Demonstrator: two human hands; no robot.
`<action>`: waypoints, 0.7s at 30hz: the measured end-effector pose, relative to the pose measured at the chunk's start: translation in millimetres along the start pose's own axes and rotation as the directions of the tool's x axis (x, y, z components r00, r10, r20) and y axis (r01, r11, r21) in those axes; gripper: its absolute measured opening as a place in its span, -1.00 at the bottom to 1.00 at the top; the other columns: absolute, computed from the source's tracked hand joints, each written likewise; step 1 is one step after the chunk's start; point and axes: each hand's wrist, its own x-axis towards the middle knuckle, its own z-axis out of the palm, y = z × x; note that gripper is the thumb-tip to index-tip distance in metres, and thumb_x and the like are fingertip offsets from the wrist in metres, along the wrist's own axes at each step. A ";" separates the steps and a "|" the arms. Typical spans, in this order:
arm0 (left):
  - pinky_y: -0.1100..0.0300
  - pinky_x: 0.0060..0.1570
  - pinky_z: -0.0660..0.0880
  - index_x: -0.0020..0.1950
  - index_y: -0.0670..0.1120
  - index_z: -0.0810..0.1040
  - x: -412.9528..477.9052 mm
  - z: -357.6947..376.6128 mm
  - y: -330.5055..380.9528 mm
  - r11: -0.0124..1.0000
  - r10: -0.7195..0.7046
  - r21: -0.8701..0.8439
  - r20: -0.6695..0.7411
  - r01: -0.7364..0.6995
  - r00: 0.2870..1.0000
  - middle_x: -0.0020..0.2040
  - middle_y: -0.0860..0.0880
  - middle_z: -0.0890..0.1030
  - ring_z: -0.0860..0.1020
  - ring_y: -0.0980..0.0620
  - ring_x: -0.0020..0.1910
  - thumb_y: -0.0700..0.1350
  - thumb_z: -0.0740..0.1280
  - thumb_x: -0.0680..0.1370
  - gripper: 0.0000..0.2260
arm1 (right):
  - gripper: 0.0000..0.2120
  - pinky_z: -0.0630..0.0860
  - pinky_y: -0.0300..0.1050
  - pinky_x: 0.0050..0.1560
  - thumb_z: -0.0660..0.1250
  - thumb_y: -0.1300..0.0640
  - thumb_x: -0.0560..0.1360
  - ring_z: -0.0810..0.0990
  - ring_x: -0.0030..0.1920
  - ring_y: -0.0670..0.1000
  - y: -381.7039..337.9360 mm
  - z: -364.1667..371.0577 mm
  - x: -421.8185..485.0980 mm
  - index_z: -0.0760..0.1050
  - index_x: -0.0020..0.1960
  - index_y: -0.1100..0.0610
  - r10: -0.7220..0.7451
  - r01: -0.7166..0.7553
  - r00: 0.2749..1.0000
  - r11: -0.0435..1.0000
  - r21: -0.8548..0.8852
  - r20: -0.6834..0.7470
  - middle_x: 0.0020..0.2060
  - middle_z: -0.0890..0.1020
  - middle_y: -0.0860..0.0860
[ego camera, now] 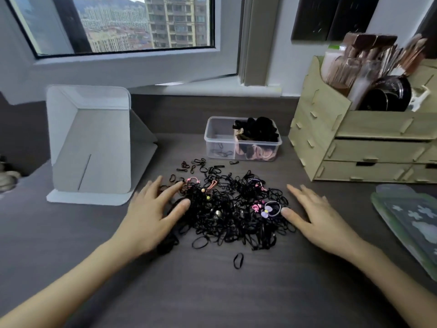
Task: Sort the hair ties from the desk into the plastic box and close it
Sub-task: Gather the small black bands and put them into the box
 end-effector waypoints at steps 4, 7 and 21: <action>-0.12 0.48 -0.10 0.51 0.17 0.01 6.2 18.7 -13.2 0.970 -0.231 0.080 0.008 0.229 0.973 0.55 -0.21 0.00 -0.05 -0.14 0.54 0.49 -0.25 0.24 -0.13 | -0.16 -0.17 0.03 0.53 -0.09 -0.39 0.36 -0.08 0.54 0.06 -13.6 21.0 5.9 -0.05 0.54 0.00 -0.008 0.013 0.998 0.998 0.067 -0.069 0.54 0.03 0.09; -0.08 0.49 -0.11 0.52 0.07 0.05 27.7 29.5 -5.7 0.969 -0.231 0.084 -0.010 0.231 0.973 0.53 -0.24 0.04 -0.04 -0.16 0.53 0.41 -0.10 0.46 -0.29 | -0.29 -0.15 -0.05 0.51 0.01 -0.28 0.50 -0.04 0.54 0.01 -40.3 30.6 12.0 -0.01 0.53 0.04 -0.122 0.133 0.988 0.982 0.131 -0.090 0.54 0.08 0.04; -0.08 0.47 -0.08 0.45 0.09 0.27 118.9 27.3 5.0 0.995 -0.104 0.002 0.067 0.104 0.992 0.53 -0.12 0.16 0.06 -0.14 0.52 0.22 -0.02 0.59 -0.53 | -0.60 0.31 -0.20 0.17 0.14 -0.06 0.58 0.42 0.33 -0.04 -59.5 15.1 102.9 0.37 0.37 0.05 -0.124 0.182 0.971 0.938 0.294 -0.206 0.34 0.46 -0.05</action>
